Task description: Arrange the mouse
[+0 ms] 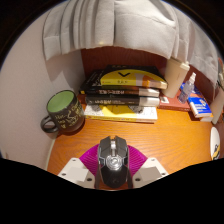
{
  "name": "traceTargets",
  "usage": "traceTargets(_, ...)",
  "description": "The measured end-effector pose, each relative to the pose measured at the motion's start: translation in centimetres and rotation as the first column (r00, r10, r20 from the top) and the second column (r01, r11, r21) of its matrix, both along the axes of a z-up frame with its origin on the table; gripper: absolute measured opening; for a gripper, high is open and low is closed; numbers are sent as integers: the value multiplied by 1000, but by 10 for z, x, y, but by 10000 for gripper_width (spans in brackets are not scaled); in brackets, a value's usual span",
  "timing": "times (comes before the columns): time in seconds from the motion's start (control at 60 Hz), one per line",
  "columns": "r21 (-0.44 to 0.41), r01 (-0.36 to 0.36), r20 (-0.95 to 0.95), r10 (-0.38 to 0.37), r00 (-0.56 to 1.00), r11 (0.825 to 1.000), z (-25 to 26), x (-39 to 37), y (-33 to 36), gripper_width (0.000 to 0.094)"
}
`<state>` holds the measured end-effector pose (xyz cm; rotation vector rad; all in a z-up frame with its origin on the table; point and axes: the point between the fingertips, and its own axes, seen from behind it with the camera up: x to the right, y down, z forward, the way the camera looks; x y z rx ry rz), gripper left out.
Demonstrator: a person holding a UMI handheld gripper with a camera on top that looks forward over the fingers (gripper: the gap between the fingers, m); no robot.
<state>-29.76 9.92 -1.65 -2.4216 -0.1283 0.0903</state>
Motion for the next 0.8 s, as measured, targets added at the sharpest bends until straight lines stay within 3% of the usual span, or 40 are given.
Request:
traceTargets(0.2,122,-29,-31,33,999,992,84,50,-1,379)
traceTargets(0.35,296,-7,-28,16,999,955,186,154,-3,384)
traceTargets(0.483,355,0,23,-9,1000,935,234,267,-15,380)
traceTargets(0.65,360,45,52,-68,996,932,244,398,-30,374)
traceTargets(0.8,287,115,69,-141,988,951,198,493,-38,375)
